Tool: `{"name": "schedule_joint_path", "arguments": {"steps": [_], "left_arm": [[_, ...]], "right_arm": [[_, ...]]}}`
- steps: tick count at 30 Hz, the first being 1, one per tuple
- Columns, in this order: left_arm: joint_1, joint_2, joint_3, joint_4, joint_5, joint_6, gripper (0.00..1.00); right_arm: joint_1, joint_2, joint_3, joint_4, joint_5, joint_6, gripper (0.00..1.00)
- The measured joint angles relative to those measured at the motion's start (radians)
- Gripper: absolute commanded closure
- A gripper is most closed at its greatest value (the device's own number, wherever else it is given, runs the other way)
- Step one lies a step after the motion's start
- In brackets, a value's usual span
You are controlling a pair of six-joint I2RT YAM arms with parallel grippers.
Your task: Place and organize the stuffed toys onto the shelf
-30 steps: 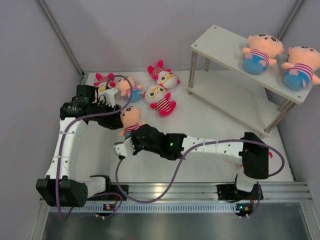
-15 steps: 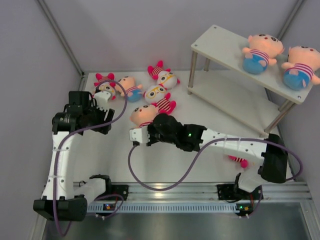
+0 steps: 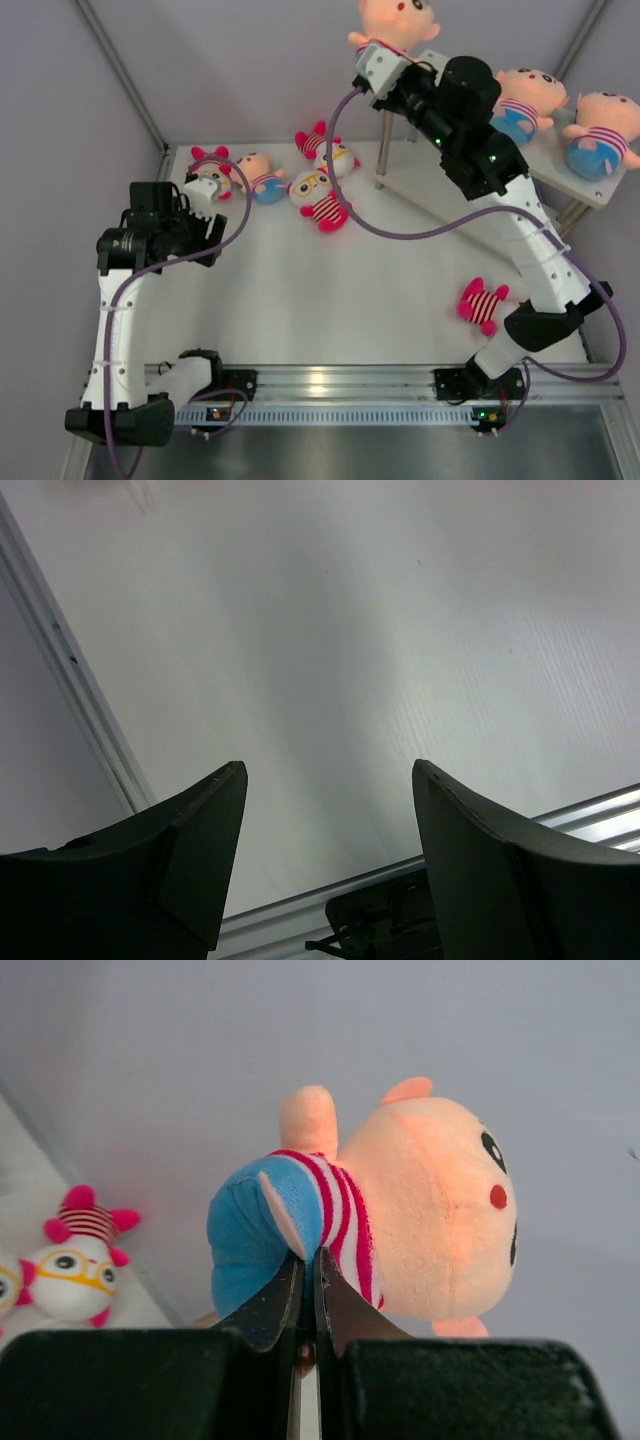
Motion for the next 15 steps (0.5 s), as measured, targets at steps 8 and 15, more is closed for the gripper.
{"name": "schedule_joint_path", "arguments": {"steps": [8,15], "left_arm": [[0.0,0.005,-0.042,-0.001,0.027,0.002,0.27],[0.0,0.03,-0.059,-0.001,0.049,0.002,0.27]], "right_arm": [[-0.253,0.105,0.074,-0.027,-0.006,0.006,1.0],[-0.354,0.162,0.027,-0.109,0.026,0.002,1.0]]}}
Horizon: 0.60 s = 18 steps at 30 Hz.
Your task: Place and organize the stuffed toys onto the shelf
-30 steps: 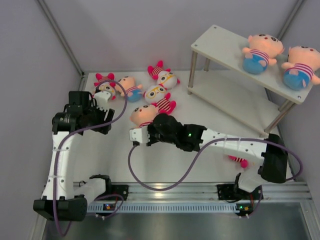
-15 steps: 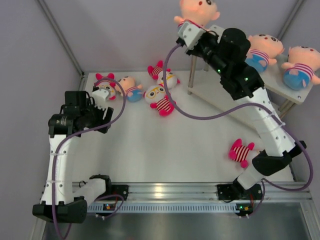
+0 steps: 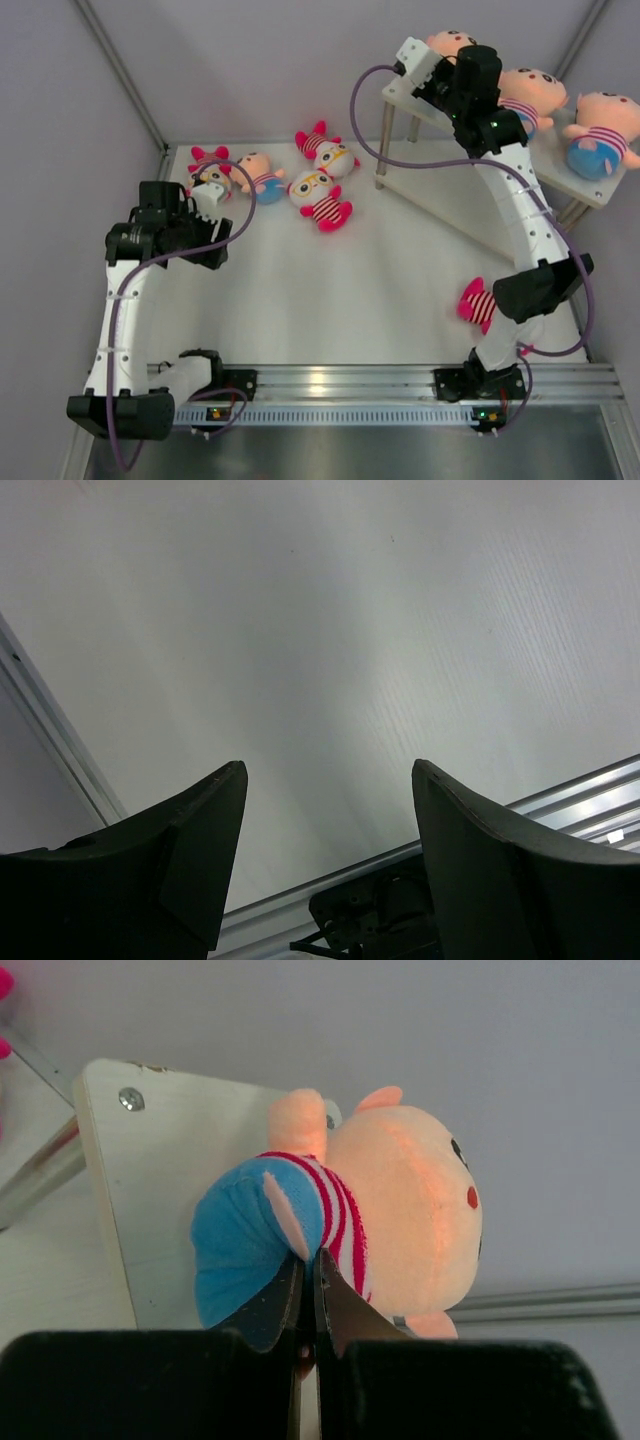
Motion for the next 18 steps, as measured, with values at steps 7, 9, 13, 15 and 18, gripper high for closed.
{"name": "schedule_joint_path", "arguments": {"steps": [7,9,13,15,18], "left_arm": [[0.0,0.01,-0.005,0.0,0.03,0.0,0.27],[0.0,0.01,-0.005,0.0,0.034,0.0,0.27],[0.0,0.01,-0.005,0.0,0.04,0.0,0.27],[0.0,0.01,-0.005,0.0,0.044,0.001,0.27],[0.0,0.01,-0.005,0.0,0.047,0.001,0.27]], "right_arm": [[-0.043,-0.018,-0.052,-0.008,0.019,-0.006,1.0],[-0.049,-0.031,-0.063,-0.013,0.024,-0.011,1.0],[-0.071,-0.061,-0.089,-0.022,0.023,-0.005,1.0],[-0.09,-0.084,-0.115,-0.023,0.025,-0.002,1.0],[-0.112,-0.123,-0.151,-0.027,0.032,0.0,1.0]]}}
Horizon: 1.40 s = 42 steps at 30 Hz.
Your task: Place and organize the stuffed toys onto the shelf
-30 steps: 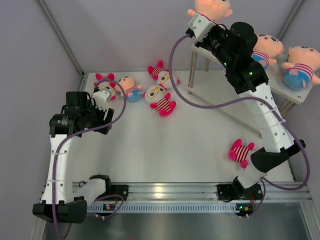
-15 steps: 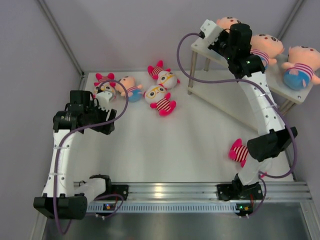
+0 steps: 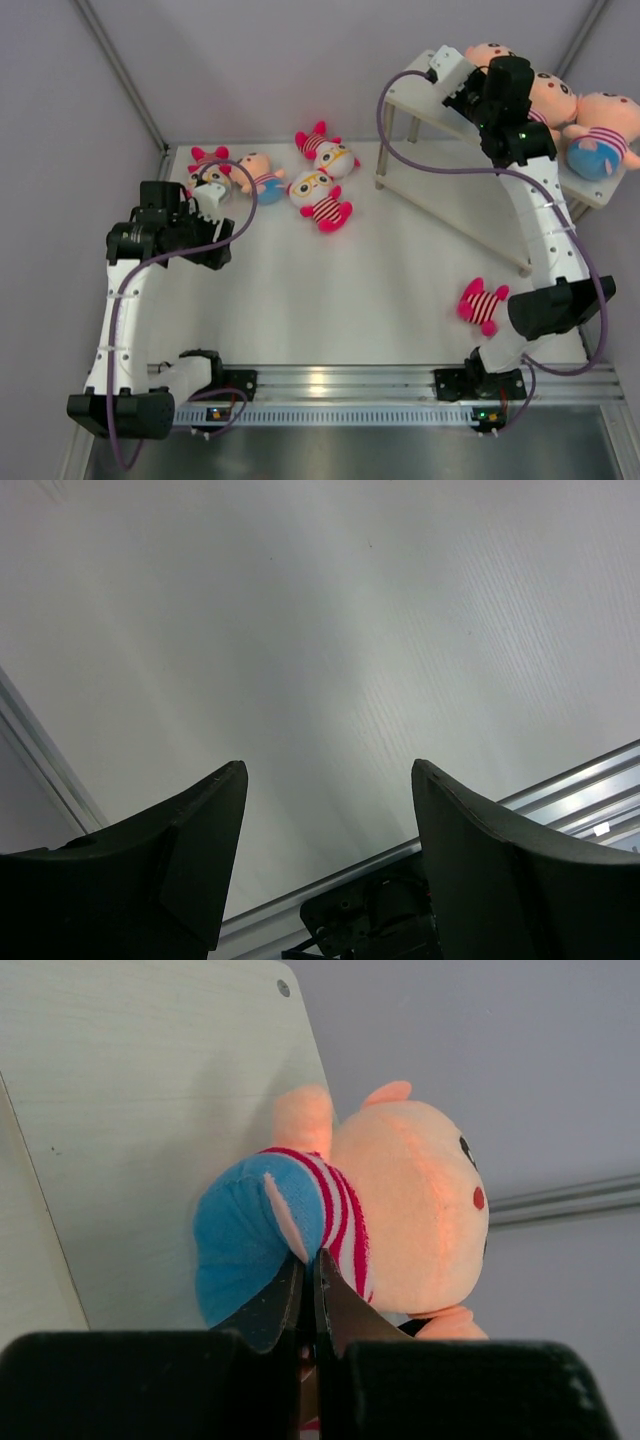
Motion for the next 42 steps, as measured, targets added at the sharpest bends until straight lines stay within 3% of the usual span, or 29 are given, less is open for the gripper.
{"name": "schedule_joint_path", "arguments": {"steps": [15,17,18,19,22,24,28,33,37,42], "left_arm": [[0.0,0.0,0.0,0.0,0.004,0.0,0.27],[0.0,0.0,0.0,0.0,0.004,0.0,0.27],[0.0,0.0,0.0,0.0,0.004,0.0,0.27],[0.0,0.0,0.0,0.0,0.004,0.0,0.27],[0.0,-0.001,0.0,0.0,0.004,0.0,0.27],[0.0,-0.004,0.0,0.0,0.004,0.0,0.27],[0.0,-0.005,-0.003,0.001,0.005,0.008,0.27],[0.0,0.041,-0.012,-0.002,-0.004,0.037,0.27],[-0.002,0.193,0.05,0.002,-0.014,0.072,0.28],[-0.032,0.409,0.171,0.159,-0.055,0.109,0.29]], "right_arm": [[-0.018,-0.077,-0.073,-0.017,-0.002,0.008,0.99],[-0.02,-0.082,-0.078,-0.016,-0.008,0.01,0.9],[-0.02,-0.082,-0.078,-0.016,-0.01,0.013,0.81],[-0.02,-0.084,-0.078,-0.016,-0.012,0.019,0.62],[-0.021,-0.103,-0.103,-0.01,-0.016,0.029,0.35],[-0.021,-0.119,-0.118,-0.008,-0.019,0.032,0.27],[-0.018,-0.159,-0.15,0.002,-0.023,0.037,0.17],[-0.003,-0.219,-0.17,0.019,-0.042,0.048,0.12],[0.017,-0.281,-0.18,0.055,-0.064,0.051,0.11],[0.023,-0.371,-0.251,0.102,-0.118,0.051,0.11]]}}
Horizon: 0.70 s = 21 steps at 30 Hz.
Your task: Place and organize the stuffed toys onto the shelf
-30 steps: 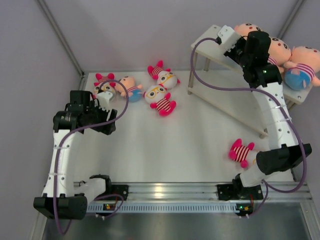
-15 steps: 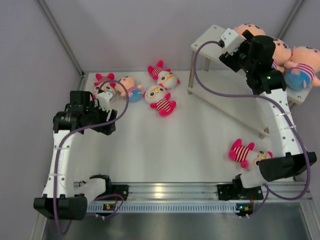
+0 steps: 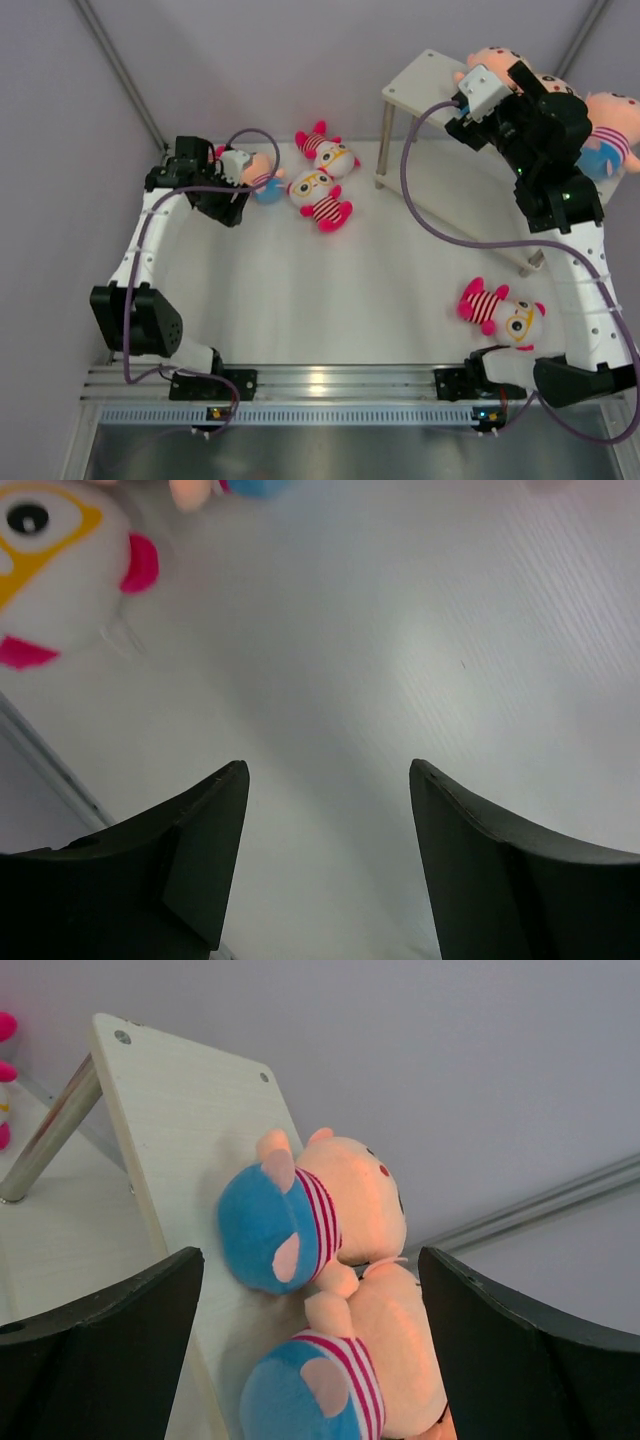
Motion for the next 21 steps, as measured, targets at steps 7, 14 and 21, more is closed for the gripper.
{"name": "schedule_joint_path", "arguments": {"steps": [7,14,21], "left_arm": [[-0.093,0.327,0.116,0.268,0.014,0.1,0.2],[-0.102,0.629,0.264,0.449,-0.055,0.12,0.2],[-0.105,0.735,0.34,0.525,-0.13,0.146,0.66]], "right_arm": [[0.0,-0.1,-0.112,0.045,-0.033,-0.001,0.11],[0.0,-0.154,-0.171,0.099,-0.04,0.0,0.11],[0.0,-0.192,-0.216,0.133,-0.057,0.003,0.11]]}}
